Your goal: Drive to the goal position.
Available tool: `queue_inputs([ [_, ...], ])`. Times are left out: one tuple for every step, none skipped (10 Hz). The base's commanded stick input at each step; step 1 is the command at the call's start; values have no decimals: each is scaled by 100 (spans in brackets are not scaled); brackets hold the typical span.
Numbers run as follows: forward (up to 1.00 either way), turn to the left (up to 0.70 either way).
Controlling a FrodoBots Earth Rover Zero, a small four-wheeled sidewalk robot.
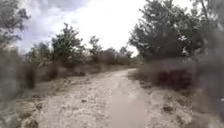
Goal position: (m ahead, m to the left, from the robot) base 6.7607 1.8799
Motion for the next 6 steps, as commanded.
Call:
queue_inputs([
  [70, 0],
  [70, 0],
  [70, 0],
  [70, 0],
  [70, 0],
  [70, 0],
])
